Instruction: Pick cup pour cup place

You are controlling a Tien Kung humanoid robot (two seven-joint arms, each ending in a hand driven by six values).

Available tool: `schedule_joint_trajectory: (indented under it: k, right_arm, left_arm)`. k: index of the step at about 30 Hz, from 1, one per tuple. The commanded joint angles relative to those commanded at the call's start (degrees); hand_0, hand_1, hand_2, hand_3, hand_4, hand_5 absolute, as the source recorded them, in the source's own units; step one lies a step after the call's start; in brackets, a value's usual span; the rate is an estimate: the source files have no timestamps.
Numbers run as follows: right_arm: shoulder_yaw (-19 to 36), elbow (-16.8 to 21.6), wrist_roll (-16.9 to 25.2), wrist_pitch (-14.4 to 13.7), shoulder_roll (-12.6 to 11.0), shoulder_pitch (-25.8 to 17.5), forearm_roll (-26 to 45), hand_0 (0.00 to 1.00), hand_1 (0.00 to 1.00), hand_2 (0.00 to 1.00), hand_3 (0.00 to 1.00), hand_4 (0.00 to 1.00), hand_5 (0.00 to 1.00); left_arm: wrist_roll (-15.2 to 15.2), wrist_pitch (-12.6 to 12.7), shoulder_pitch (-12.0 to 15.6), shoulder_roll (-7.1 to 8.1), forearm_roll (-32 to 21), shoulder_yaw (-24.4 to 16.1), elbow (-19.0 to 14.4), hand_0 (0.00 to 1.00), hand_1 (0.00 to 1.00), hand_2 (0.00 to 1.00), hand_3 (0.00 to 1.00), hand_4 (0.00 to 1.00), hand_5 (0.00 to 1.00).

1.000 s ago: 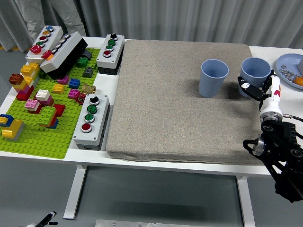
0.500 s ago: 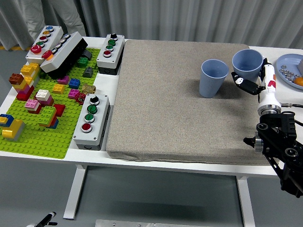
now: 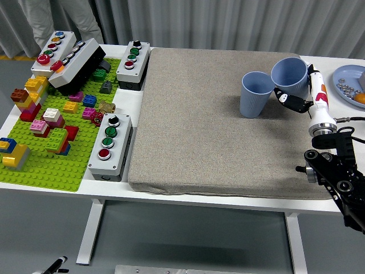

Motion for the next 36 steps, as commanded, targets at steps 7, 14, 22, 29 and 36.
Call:
schedule_joint_trajectory:
  k: [7, 14, 22, 29, 36]
  right_arm:
    - [0.3, -0.2, -0.1, 0.0, 0.0, -0.1, -0.2, 0.772, 0.654, 0.576, 0.636, 0.635, 0.002]
    - [0.5, -0.4, -0.8, 0.0, -0.4, 0.3, -2.6, 0.773, 0.655, 0.578, 0.636, 0.636, 0.002]
    - [0.6, 0.1, -2.0, 0.0, -1.1, 1.1, -5.7, 0.773, 0.656, 0.578, 0.635, 0.635, 0.002]
    - [0.7, 0.3, -3.1, 0.0, -0.8, 1.0, -8.9, 0.775, 0.657, 0.579, 0.634, 0.635, 0.002]
    - [1.2, 0.1, -4.1, 0.0, -0.7, 1.0, -12.9, 0.775, 0.656, 0.579, 0.633, 0.634, 0.002]
  left_arm:
    - [0.1, 0.0, 0.2, 0.02, 0.1, 0.0, 0.0, 0.842, 0.8, 0.881, 0.79, 0.635, 0.981]
    - [0.0, 0.0, 0.4, 0.07, 0.0, 0.0, 0.0, 0.842, 0.8, 0.88, 0.79, 0.635, 0.981]
    - [0.0, 0.0, 0.2, 0.09, 0.0, -0.1, 0.0, 0.842, 0.799, 0.88, 0.79, 0.635, 0.981]
    - [0.0, 0.0, 0.2, 0.09, 0.0, -0.1, 0.0, 0.842, 0.8, 0.881, 0.79, 0.637, 0.982]
    - [-0.1, 0.1, 0.1, 0.06, -0.1, -0.1, 0.0, 0.842, 0.799, 0.88, 0.79, 0.637, 0.981]
